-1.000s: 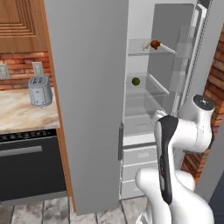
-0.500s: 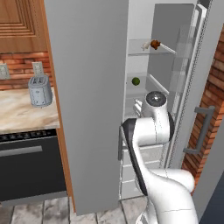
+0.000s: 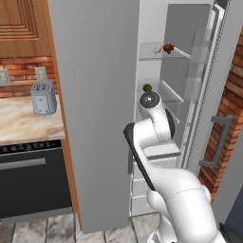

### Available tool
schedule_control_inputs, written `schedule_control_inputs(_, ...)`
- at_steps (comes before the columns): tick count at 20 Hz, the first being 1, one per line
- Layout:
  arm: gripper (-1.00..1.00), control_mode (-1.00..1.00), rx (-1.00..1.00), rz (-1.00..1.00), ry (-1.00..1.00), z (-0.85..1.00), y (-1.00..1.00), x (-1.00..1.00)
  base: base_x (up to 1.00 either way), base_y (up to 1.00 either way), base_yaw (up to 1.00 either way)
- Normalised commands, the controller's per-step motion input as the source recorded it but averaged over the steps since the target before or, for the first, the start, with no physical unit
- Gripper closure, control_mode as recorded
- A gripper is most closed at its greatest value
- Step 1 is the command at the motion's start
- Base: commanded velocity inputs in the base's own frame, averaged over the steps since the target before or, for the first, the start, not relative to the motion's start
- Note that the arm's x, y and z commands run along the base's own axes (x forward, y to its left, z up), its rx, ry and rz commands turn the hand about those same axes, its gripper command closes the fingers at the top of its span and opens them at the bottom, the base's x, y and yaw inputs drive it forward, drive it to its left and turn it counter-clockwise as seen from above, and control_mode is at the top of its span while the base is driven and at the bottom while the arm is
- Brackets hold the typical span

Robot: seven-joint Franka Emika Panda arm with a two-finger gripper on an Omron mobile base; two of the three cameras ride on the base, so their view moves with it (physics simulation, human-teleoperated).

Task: Gather the mushroom and lime from the fridge and place them on a tray on the dining counter. Then gather the chicken drumstick and fish from the fridge and place them on the other tray.

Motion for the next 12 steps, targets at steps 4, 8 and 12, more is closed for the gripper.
schedule_control_inputs(4, -1.0, -1.0, 0.06, -0.19, -0.19, 0.33, -0.01, 0.32, 0.0, 0.0, 0.0)
schedule_control_inputs(8, -1.0, -1.0, 0.06, -0.13, -0.19, 0.37, -0.12, 0.25, 0.0, 0.0, 0.0)
schedule_control_inputs(12, -1.0, -1.0, 0.06, -0.13, -0.14, 0.33, -0.26, 0.29, 0.0, 0.0, 0.0)
